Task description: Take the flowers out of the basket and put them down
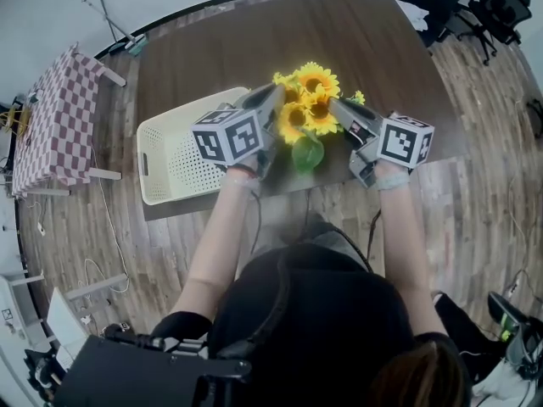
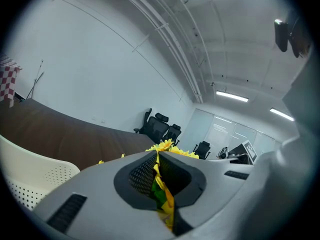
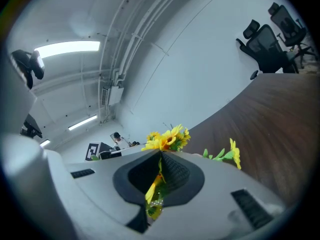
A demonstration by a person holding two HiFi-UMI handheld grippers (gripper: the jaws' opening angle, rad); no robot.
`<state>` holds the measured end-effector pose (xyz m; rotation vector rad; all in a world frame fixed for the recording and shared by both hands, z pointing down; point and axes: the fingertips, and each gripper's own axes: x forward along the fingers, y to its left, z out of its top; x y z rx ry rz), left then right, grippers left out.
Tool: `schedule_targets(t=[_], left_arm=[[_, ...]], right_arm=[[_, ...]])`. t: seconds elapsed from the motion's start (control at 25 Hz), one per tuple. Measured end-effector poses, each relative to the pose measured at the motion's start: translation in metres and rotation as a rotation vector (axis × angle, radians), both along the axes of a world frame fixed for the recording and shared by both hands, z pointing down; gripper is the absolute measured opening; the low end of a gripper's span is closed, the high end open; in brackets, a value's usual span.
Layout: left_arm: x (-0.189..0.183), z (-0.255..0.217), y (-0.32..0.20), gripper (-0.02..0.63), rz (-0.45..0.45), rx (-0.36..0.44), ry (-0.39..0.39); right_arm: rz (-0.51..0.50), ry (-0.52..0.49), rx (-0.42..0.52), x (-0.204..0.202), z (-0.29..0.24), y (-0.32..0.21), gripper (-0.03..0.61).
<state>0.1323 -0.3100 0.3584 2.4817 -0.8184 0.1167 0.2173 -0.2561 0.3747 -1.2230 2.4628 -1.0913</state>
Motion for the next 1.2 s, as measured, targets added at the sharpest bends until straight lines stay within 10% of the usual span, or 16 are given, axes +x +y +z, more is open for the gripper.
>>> schedule_targets(t=[1.2], left_arm=[[0.028, 0.066, 0.008, 0.002, -0.013, -0.128, -0.014]], right_arm=[[-0.016, -0.009, -0.123, 0.024, 0.058, 0.014, 0.003]])
